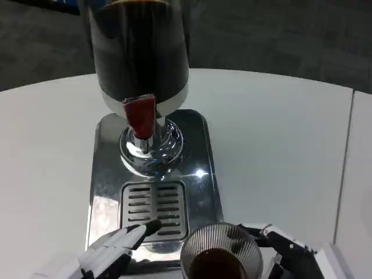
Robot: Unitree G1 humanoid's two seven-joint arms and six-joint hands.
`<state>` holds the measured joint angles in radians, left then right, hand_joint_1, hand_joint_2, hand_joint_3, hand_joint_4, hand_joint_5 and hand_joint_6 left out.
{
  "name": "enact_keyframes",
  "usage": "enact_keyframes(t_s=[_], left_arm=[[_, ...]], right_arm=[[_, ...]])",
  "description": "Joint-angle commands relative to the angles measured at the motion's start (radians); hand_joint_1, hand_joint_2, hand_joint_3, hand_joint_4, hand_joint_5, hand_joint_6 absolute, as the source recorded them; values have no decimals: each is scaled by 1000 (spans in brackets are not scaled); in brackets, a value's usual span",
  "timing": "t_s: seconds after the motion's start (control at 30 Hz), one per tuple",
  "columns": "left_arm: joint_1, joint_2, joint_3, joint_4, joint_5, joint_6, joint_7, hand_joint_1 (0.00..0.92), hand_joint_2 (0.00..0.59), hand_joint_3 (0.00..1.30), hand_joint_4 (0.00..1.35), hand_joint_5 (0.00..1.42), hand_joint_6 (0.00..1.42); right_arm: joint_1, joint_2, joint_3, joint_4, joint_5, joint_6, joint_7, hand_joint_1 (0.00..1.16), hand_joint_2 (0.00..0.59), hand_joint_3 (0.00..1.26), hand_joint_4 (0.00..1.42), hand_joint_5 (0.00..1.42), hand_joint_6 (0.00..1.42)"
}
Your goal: Grasp the cup under the faucet to collect the drink, then remove the cup.
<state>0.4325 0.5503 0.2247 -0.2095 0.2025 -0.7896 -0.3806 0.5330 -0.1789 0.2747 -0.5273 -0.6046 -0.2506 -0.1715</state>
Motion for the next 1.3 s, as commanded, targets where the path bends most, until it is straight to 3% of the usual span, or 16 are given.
enact_keyframes(t_s=[0.03, 0.53, 1.3], left_arm=[[29, -2, -3, -24, 4, -17, 16, 0, 122, 0, 0, 0, 0], [40, -16, -23, -89, 3, 31, 18, 0, 121, 0, 0, 0, 0], [-120, 13, -45, -78, 6, 146, 5, 0, 118, 0, 0, 0, 0]], right_arm=[[14, -3, -5, -43, 9, -64, -13, 1094, 232, 841, 907, 1097, 1268], [19, -2, -16, -55, 4, -66, -10, 1094, 232, 841, 907, 1097, 1268], [-212, 33, -43, 18, 7, -17, 34, 1094, 232, 841, 907, 1097, 1268]])
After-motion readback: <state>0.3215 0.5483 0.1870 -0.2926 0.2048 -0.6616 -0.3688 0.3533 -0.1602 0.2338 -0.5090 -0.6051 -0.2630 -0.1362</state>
